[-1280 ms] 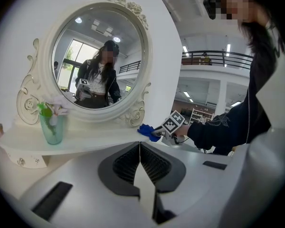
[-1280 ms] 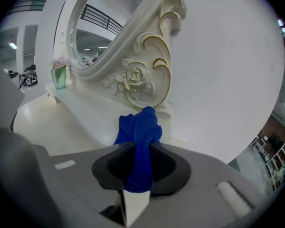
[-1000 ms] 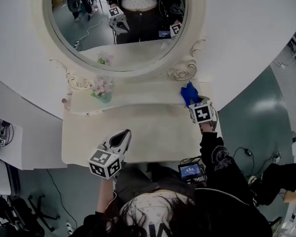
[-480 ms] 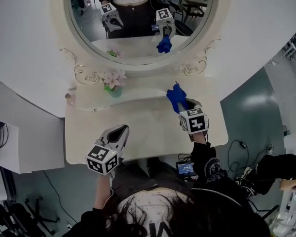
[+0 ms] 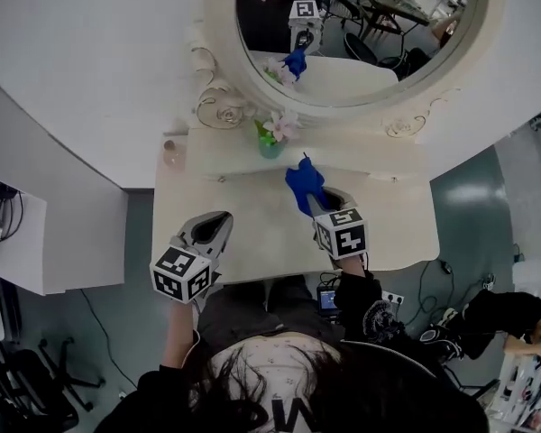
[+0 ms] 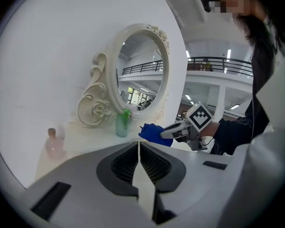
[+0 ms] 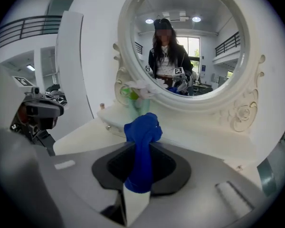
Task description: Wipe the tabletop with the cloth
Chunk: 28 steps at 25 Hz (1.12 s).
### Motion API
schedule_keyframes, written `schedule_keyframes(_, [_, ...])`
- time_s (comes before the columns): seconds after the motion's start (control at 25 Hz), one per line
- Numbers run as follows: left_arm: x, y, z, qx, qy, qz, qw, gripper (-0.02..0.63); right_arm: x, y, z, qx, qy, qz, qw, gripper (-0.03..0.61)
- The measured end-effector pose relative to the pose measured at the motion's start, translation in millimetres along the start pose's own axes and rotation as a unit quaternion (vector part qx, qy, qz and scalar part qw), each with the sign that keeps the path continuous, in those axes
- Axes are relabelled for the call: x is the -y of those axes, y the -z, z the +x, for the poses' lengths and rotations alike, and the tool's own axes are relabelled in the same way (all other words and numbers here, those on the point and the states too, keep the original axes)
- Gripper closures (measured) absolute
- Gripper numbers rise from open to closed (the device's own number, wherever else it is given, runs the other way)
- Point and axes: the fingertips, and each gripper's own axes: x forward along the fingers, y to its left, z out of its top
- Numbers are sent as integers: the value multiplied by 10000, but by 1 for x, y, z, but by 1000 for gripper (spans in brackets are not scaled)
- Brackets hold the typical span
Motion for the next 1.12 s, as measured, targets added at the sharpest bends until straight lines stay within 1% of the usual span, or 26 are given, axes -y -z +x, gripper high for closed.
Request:
schedule_keyframes(0.16, [-34,11,-40,16,-197,-110,9997,614,-76,-8,24,-56,-426,-161,9989,492])
schedule_keyframes(0.32, [-63,26,-75,30,-442,-284,9986,614,-154,-11,54,-183,-904,-481,9946,492])
schedule_keyframes(0.44, [-82,37,-103,61,-635,-436,9970,614,-213,-15,77,-304,-1291,-881,9872,492])
schedule_keyframes(0.56, [-101,48,-128,94,-891,-600,9942,614,-271,-23,100,-304,-1672,-1195,9782,492])
schedule_keyframes(0.68, [-116,57,-149,127,-1137,-744,9906,614,-318,-24,126,-291,-1918,-1550,9687,492])
schedule_keyframes(0.76, [-124,61,-161,153,-1270,-830,9883,614,-340,-19,143,-347,-1978,-1814,9627,492])
schedule_keyframes(0.88, [-133,67,-175,191,-1442,-923,9851,614,-360,0,167,-580,-1943,-2317,9514,491])
schedule_keyframes(1.0, [-137,74,-186,183,-1593,-1009,9819,614,-365,25,185,-856,-1812,-2844,9375,491])
schedule_keyframes(1.12, [-137,81,-190,130,-1629,-1045,9810,614,-358,38,195,-849,-1575,-3357,9248,491])
